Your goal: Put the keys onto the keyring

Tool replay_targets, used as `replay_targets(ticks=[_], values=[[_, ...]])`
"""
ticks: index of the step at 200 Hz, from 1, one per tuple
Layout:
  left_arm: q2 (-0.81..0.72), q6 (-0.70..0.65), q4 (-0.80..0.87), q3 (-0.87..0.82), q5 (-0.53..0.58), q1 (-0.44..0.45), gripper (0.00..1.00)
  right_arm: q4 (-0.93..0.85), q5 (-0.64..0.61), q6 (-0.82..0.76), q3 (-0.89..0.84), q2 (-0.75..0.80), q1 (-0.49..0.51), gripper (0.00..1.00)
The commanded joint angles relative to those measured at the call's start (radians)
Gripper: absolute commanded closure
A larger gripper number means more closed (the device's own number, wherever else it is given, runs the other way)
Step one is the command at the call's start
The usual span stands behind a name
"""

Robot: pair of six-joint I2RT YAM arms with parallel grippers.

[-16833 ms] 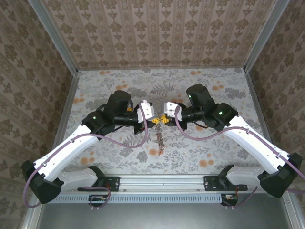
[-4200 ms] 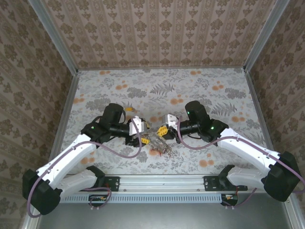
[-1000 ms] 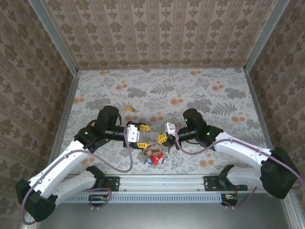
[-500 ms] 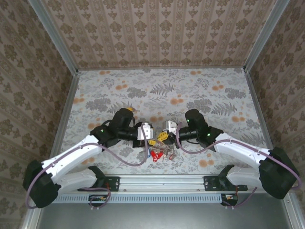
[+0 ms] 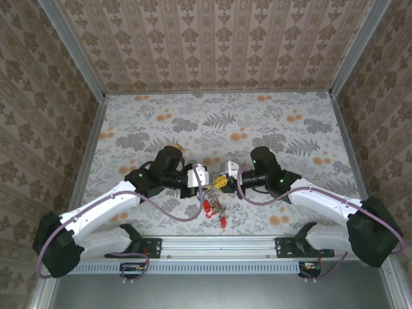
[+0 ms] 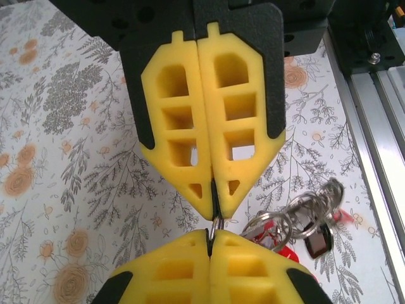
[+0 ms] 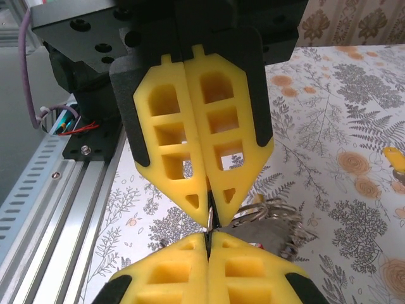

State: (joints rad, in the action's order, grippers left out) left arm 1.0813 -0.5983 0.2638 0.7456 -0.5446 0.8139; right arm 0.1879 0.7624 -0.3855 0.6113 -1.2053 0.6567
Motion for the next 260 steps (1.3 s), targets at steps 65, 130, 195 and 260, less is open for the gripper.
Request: replay_targets(ticks=[65,130,195,260], values=[[-0.034,-0.064,0.027,0.007,-0.018,-0.001,1.0,-0.098,-0.044,-0.04,0.027,0.003,0.003,0.93],[-0.02,-0.018,0.06,0.058,-0.068,-0.047,1.0,-0.048,-0.112,0.007,0.022,-0.022,0.01,0.75],[0.045,-0.015,0.161,0.128,-0.082,-0.053,1.0,-0.002,-0.135,0.013,0.022,-0.037,0.036,0.72],[0.069,-0.019,0.146,0.139,-0.083,-0.051,1.0,0.057,-0.095,0.012,0.011,-0.036,0.041,0.75]])
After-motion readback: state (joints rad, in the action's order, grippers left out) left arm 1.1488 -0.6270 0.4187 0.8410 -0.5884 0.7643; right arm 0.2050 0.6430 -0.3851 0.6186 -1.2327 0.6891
